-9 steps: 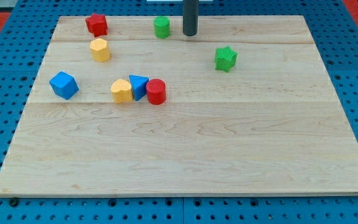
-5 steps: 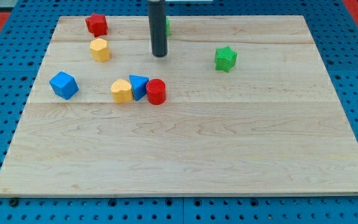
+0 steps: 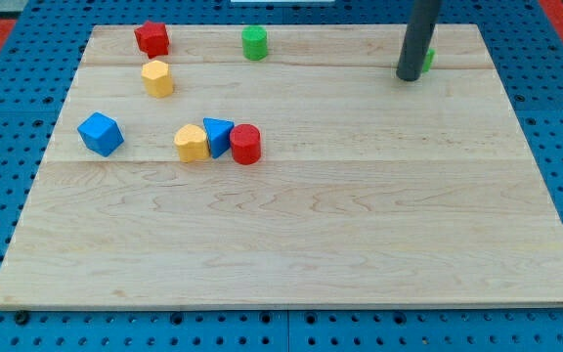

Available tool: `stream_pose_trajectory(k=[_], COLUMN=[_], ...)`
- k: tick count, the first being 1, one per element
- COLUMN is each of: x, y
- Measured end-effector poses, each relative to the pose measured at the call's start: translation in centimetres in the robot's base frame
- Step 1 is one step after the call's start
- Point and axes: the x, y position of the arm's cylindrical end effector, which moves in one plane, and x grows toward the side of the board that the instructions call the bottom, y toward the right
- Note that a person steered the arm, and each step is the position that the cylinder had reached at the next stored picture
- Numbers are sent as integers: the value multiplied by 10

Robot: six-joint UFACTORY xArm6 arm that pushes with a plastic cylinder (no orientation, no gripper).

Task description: Slide the green star parallel to the right of the green circle

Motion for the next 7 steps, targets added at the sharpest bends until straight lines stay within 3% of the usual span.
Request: stream_pose_trajectory(k=[1, 3, 7], x=[13, -27, -48], y=[5, 20, 1])
